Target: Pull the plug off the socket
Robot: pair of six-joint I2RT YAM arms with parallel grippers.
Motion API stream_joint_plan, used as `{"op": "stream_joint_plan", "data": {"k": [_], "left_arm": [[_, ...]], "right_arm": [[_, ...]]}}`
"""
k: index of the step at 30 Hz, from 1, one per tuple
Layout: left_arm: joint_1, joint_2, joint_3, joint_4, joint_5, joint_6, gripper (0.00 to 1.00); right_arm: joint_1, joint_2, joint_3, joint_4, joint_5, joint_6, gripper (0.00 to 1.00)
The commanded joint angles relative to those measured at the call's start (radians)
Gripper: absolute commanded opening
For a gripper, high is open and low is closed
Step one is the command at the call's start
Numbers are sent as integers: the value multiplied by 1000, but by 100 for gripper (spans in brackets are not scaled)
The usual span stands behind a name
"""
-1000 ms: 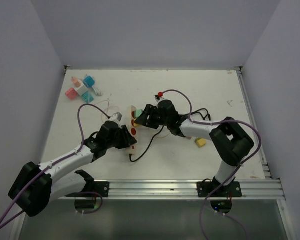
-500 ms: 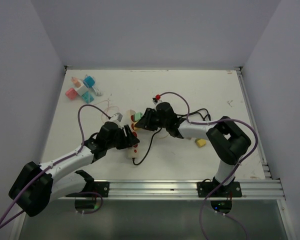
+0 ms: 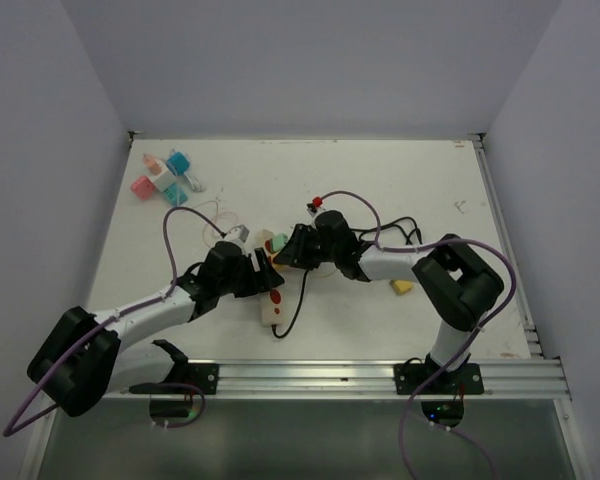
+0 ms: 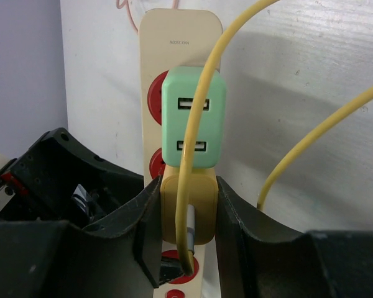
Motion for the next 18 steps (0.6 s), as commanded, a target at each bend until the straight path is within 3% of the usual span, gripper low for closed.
{"op": "stream_joint_plan", "data": {"k": [1,7,13,15,16,18], "left_arm": [[-2,25,30,77,-14,-19,77],[-2,65,22,102,0,-42,74],[-5,82,10,131,7,-62,59],[-6,82,5,134,3,-66,45],[-8,80,4,133,0,-68,32],[-9,73,-2,128,-13,-70,15]], "right_arm": [[14,-75,-2,84,-27,12,0],[18,-95,-13,104,-10,31,0],[24,-95,-13,123,-9,45,0],[27,-95,-13,126,-9,49,0],[27,-97,-13,127,-9,54,0],[28,-100,-17,132,-9,58,0]]}}
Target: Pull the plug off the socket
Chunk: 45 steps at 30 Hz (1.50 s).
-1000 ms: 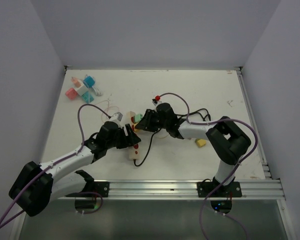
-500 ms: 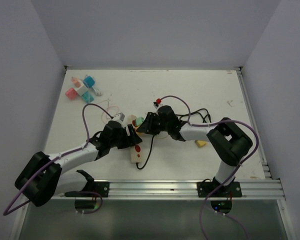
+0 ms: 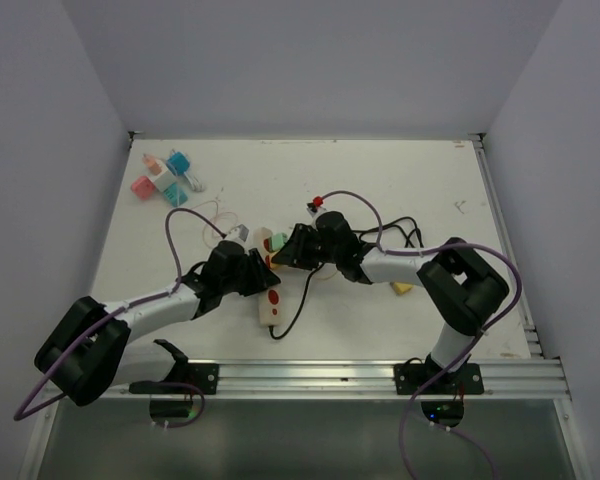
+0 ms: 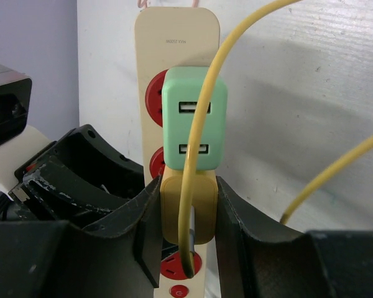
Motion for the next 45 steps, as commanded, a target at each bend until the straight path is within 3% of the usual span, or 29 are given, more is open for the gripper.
{"op": "stream_joint_plan", "data": {"k": [1,18,28,40,45], "left_arm": [[-9,-7,-4,53,-14,-3,0],[-6,-51,-76,-110,-192,-144,0],[23,-41,-68,-208,-232,-182,0],[25,-96,22,-228,-250,-112,0],[25,-125,62,-213,-235,-43,0]], "right_arm": [[14,-65,1,116,-13,39,0],[8,-195,-47,41,29,21,0],[-69,-306,-108,-3,15,-8,0],[-103,-367,-165,-9,-19,-19,0],[-237,-433,-249,-100,-16,-39,0]]}}
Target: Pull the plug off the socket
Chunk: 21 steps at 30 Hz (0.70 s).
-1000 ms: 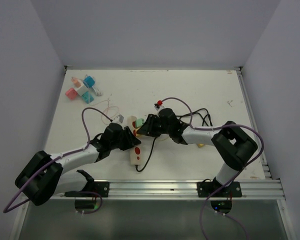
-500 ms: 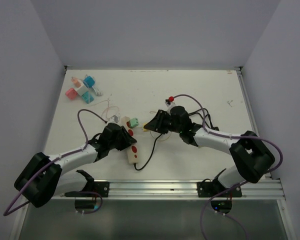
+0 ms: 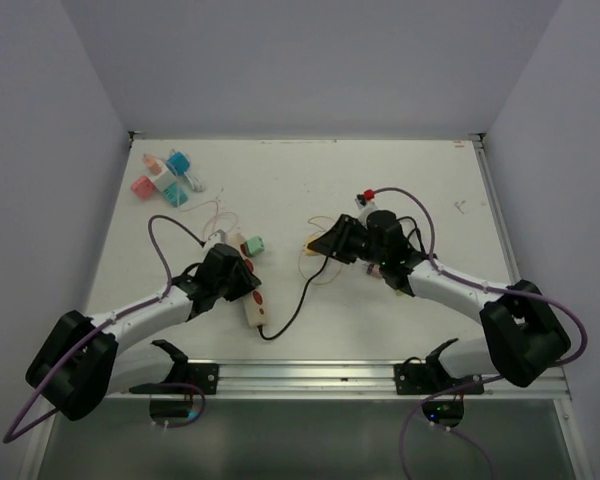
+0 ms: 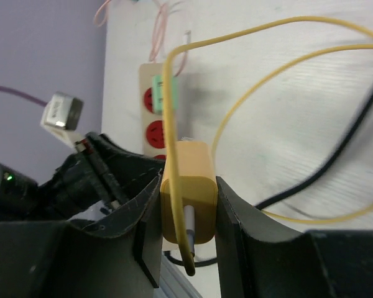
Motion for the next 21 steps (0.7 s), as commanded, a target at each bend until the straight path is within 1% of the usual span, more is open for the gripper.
{"op": "stream_joint_plan", "data": {"k": [1,2,6,10,13,14,15,16,17,18,20,21], "left_arm": [[-2,-48,60,35,-23,84,0],[-2,-53,52,59,-17,98,0],[-2,-53,30,142,43,121,0],[-2,-33,26,193,84,141,0],[0,-25,32,210,100,155,0],[-2,-22,35,213,101,159,0],[-2,-19,37,213,100,164,0],[-2,-13,38,214,126,167,0],[0,-12,40,216,133,173,0],[0,-7,41,217,135,173,0],[-2,-2,40,222,147,173,0],[-2,-1,40,223,147,173,0]], "right_arm": [[-109,-95,-69,-56,-11,-27,0],[-156,-108,-105,-68,-25,-36,0],[-224,-149,-153,-189,-34,-127,0],[-279,-154,-237,-201,-68,-144,0],[-324,-139,-265,-224,-89,-168,0],[-343,-136,-270,-229,-94,-174,2],[-356,-131,-274,-243,-99,-182,5],[-365,-131,-279,-247,-105,-185,14],[-379,-131,-279,-255,-108,-188,19],[-390,-134,-273,-275,-109,-203,33],[-394,-143,-259,-309,-97,-223,48],[-396,-161,-250,-363,-87,-249,54]]}}
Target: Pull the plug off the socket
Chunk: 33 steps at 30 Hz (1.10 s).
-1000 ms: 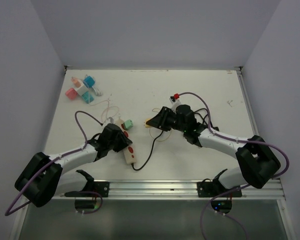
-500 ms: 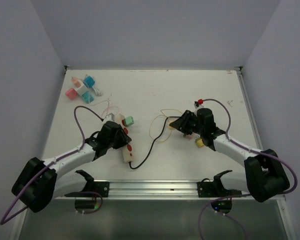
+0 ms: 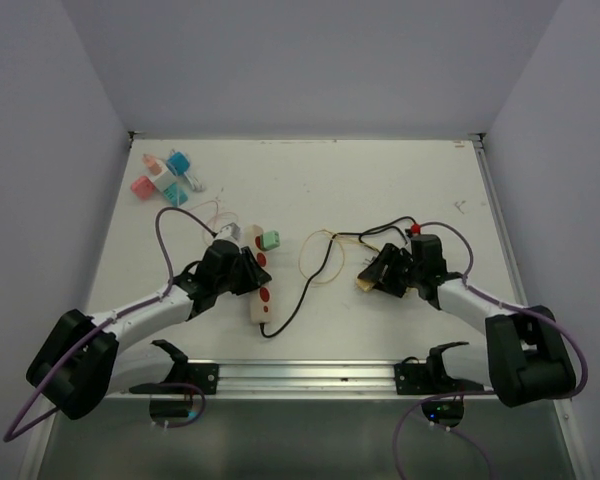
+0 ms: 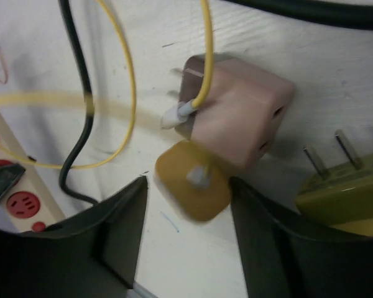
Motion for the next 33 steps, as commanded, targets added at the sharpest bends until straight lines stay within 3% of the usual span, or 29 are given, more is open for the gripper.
{"op": "stream_joint_plan", "data": {"k": [1,4,7,13,18,22,33], "left_arm": [[-2,4,31,107,29,31,0],[-2,7,32,108,38,34,0],[-2,9,37,105,44,42,0],[-2,9,40,107,54,49,0],[-2,7,45,105,63,56,0],[-2,1,54,98,70,65,0],[-3,-37,60,82,107,76,0]], "right_arm": [[-14,-43,47,-114,11,-86,64],[-20,-111,81,-215,53,-128,81],[-20,-193,133,-352,146,-163,92],[-20,-327,251,-501,235,-224,97],[-19,-330,305,-409,105,-217,97],[-2,-269,308,-240,-51,-96,97],[282,56,452,137,24,82,93]]}}
